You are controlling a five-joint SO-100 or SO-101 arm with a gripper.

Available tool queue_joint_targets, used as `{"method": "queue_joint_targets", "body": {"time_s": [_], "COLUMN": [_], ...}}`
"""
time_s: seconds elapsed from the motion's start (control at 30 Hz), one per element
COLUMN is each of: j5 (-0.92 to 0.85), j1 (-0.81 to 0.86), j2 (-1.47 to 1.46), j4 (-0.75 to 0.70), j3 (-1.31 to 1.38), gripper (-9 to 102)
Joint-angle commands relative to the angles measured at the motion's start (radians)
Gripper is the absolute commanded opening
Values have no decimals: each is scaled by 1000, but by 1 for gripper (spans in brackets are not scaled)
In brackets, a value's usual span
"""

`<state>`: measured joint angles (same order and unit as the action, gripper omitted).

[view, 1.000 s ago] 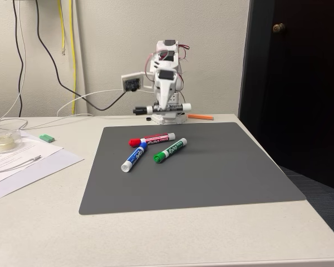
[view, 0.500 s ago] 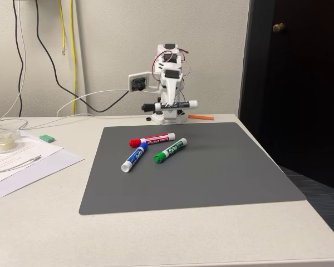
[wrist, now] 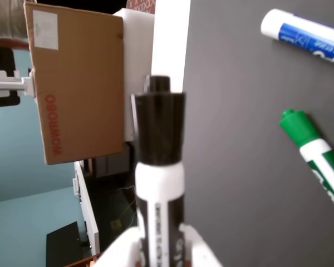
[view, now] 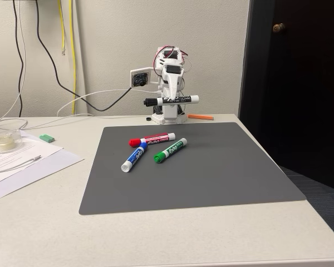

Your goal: Pick up the black marker.

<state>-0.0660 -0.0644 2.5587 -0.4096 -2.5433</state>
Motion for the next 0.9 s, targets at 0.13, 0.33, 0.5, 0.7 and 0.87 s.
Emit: {"method": "queue_joint_targets", "body": {"time_s": [0.13,0.33,0.5,0.7,0.87], "j5": [-3,11,17,15,14], "j1": [2,6,6,9,11], "j2": [15,11,3,-2,-6], "j4": [14,23,31,32,32], "j3": [51,51,51,51,51], "gripper": [0,0,0,0,0]}}
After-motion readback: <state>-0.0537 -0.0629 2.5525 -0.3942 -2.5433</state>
